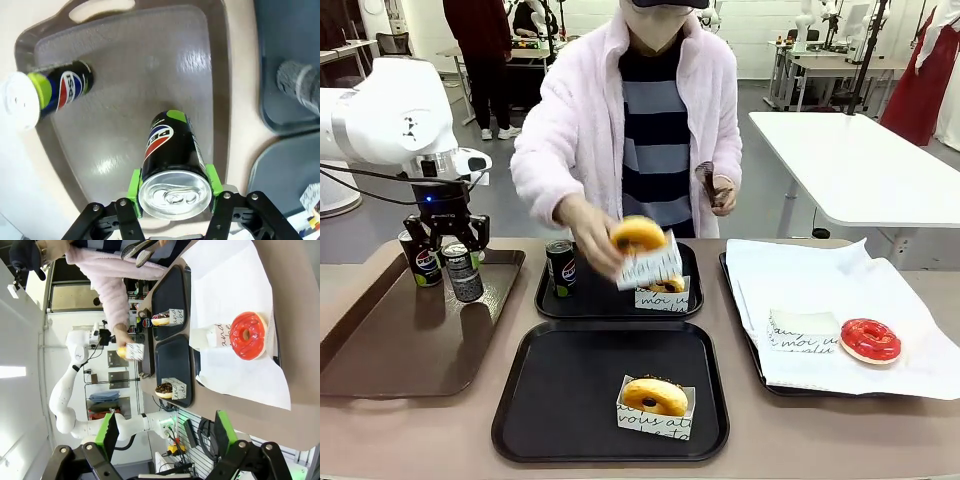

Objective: Set up donuts and drinks on trays.
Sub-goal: Pick up one Pepsi coke from the Handle tray and place it on the Flat Tray without a Pepsi coke.

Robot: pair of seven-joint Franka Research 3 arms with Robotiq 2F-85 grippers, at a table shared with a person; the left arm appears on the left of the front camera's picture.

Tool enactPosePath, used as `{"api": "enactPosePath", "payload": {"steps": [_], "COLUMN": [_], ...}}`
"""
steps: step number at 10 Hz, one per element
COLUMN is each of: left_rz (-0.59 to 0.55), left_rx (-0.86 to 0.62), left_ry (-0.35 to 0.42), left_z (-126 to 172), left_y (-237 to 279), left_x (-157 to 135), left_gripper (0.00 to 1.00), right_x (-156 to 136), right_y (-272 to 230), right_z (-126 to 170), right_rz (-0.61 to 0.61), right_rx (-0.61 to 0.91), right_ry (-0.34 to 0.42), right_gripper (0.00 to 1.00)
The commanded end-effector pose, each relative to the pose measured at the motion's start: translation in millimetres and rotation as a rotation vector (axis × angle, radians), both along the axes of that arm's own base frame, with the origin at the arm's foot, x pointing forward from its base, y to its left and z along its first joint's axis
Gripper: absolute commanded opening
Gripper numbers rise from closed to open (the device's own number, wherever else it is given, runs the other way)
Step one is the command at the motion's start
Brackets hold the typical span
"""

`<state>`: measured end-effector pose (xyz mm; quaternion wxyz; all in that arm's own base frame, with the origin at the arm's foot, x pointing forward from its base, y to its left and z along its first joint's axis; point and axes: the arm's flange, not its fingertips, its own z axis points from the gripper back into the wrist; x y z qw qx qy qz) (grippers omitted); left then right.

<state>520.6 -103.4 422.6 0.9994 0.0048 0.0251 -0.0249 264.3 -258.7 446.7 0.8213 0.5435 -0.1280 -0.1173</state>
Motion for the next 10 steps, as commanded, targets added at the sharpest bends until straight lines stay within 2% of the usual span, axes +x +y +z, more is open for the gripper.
{"api": "enactPosePath", "payload": {"steps": [1, 3, 6, 8, 9, 10], "left_rz": [-0.08, -0.193, -0.299, -0.267, -0.273, -0.273], "left_rx": [0.009, 0.023, -0.016, -0.03, 0.017, 0.017], "left_ry": [0.034, 0.034, -0.015, -0.058, -0.006, -0.006], "left_z": [44.0, 94.7, 128.3, 134.1, 139.0, 139.0], "left_y": [-6.2, -16.7, -17.5, -5.4, -24.2, -24.2], "left_x": [-42.1, -102.6, -172.7, -185.4, -176.0, -176.0], "left_gripper": [0.0, 0.0, 0.0, 0.0, 0.0, 0.0], "right_x": [1.4, 1.4, 1.4, 1.4, 1.4, 1.4], "right_y": [0.0, 0.0, 0.0, 0.0, 0.0, 0.0], "right_z": [1.8, 1.8, 1.8, 1.8, 1.8, 1.8], "right_rz": [-0.007, -0.007, -0.007, -0.007, -0.007, -0.007], "right_rx": [0.017, 0.017, 0.017, 0.017, 0.017, 0.017], "right_ry": [-0.006, -0.006, -0.006, -0.006, -0.006, -0.006], "right_gripper": [1.0, 1.0, 1.0, 1.0, 1.0, 1.0]}}
